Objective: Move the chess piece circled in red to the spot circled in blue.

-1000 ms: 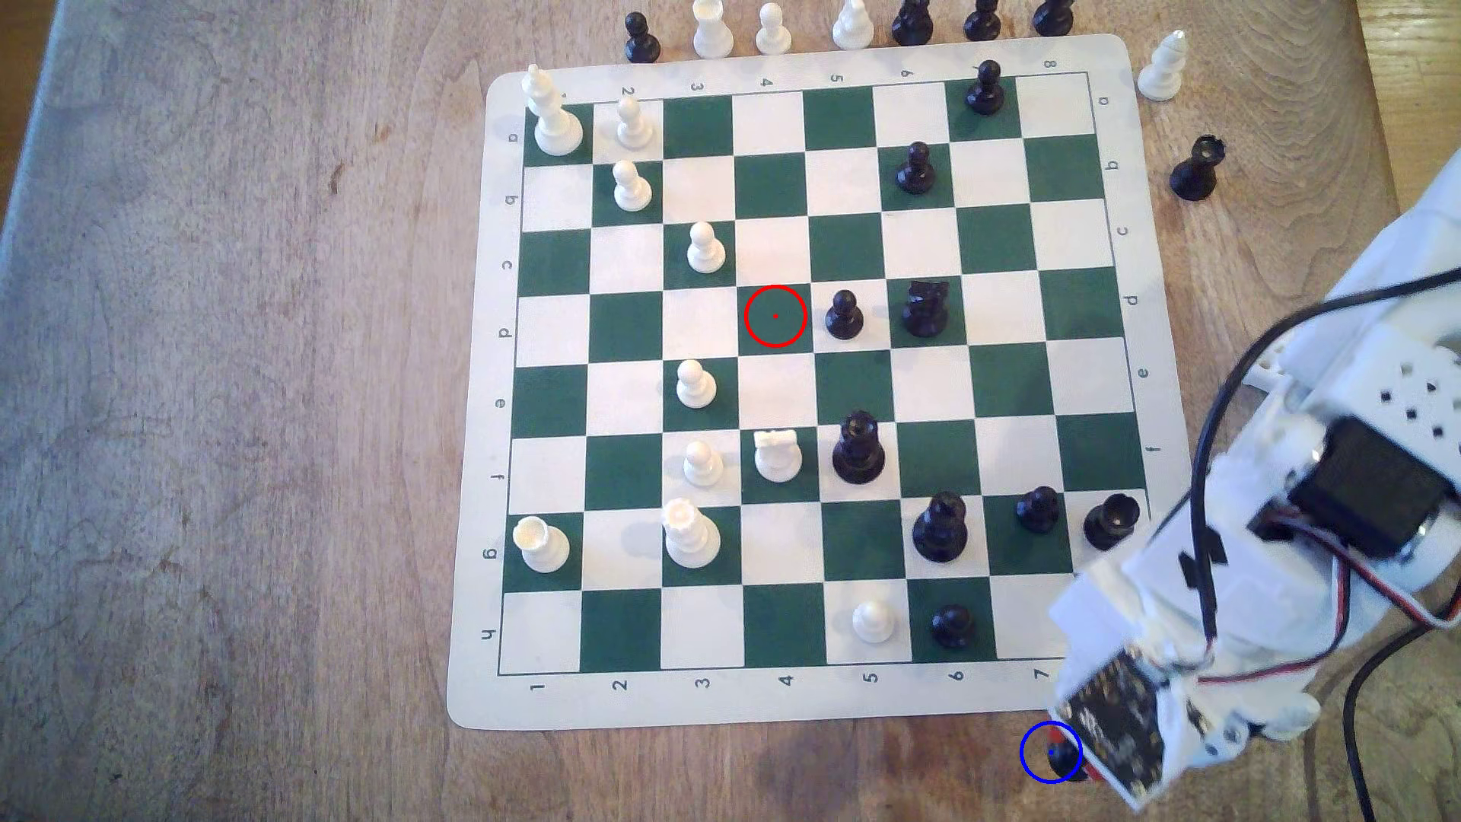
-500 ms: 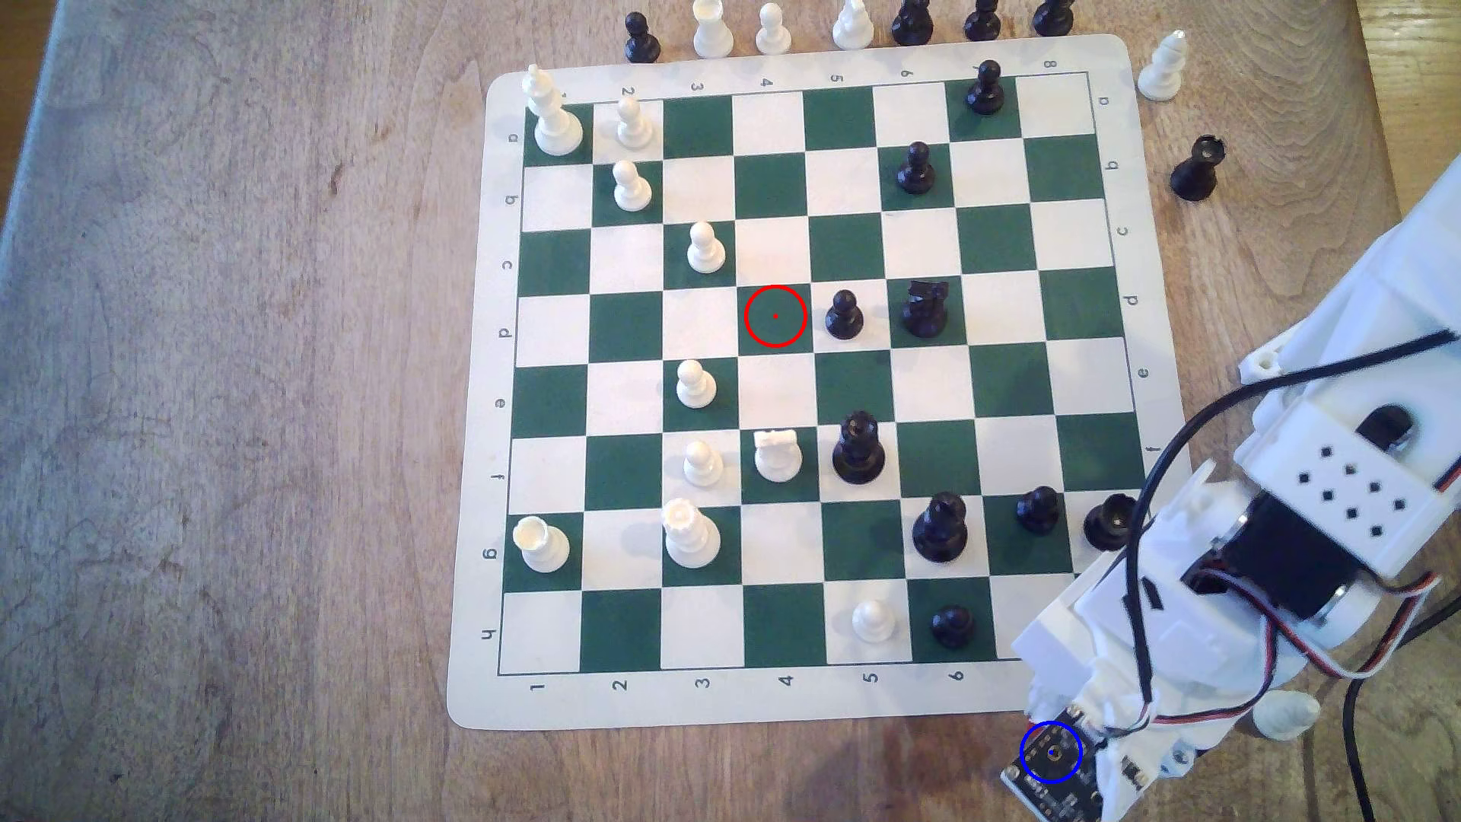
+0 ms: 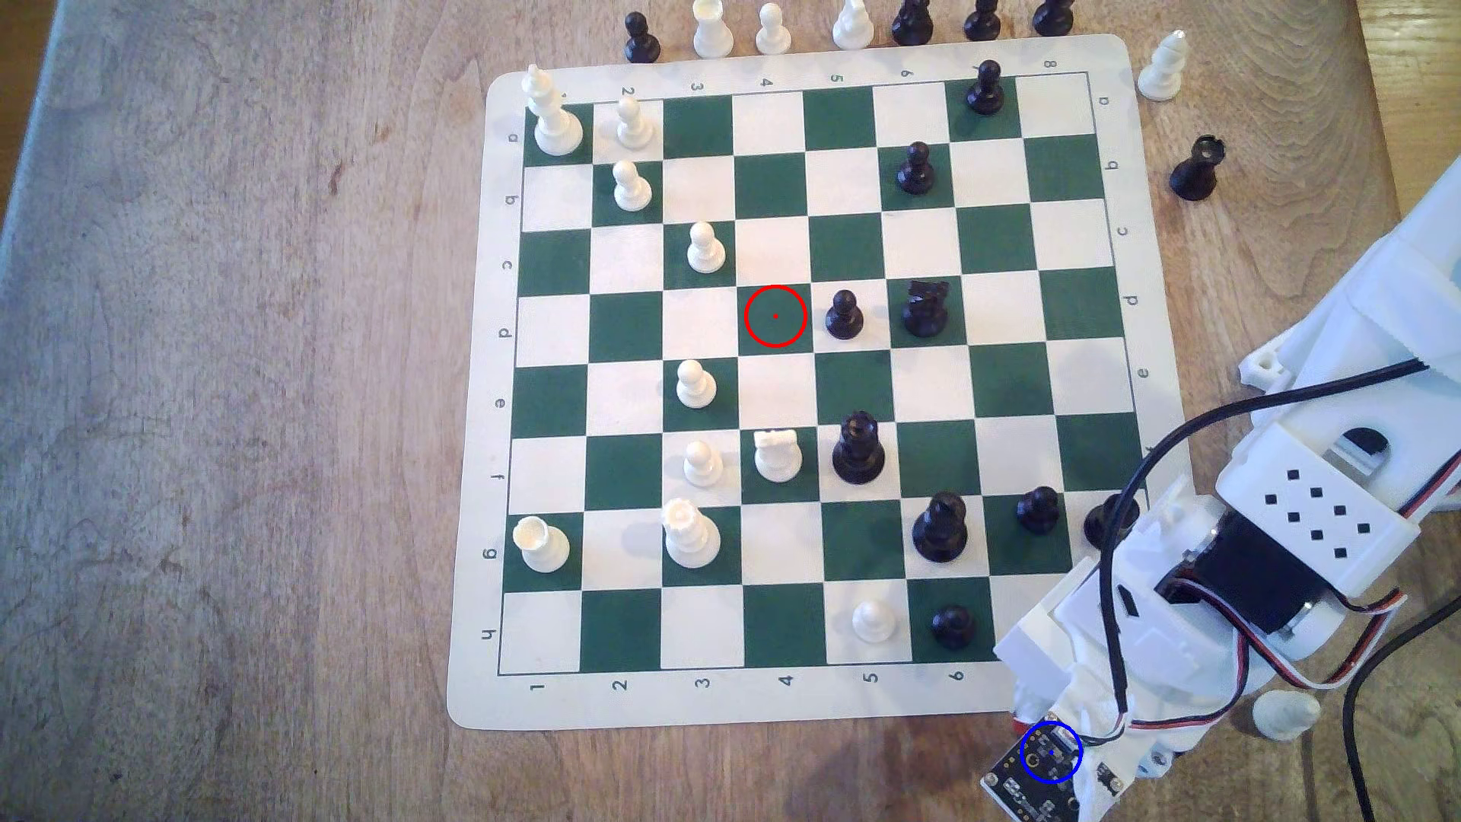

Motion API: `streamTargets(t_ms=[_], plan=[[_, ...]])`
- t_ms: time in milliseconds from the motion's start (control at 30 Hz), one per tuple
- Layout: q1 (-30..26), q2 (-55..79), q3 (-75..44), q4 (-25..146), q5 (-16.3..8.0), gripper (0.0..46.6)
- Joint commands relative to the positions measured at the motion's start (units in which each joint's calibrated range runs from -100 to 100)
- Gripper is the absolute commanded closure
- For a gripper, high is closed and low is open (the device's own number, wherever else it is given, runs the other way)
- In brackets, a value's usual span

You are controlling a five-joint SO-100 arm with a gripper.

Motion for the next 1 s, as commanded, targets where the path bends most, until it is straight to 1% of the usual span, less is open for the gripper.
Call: streamTargets(t_ms=[0, 33, 67, 200, 467, 733, 967], plan=[[-0.3, 0.5, -3.7, -0.6, 0.2, 35.1], [-0.4, 0.5, -3.7, -0.6, 0.2, 33.6], [-0.6, 0.1, -3.8, -0.2, 0.2, 30.8], [-0.6, -1.8, -4.6, 2.1, 0.2, 28.6], [0.3, -8.8, -6.2, 8.4, 0.0, 27.7], [1.6, -19.0, -7.0, 17.4, -0.1, 27.2], [2.0, -27.3, -2.5, 22.1, -0.2, 26.9]])
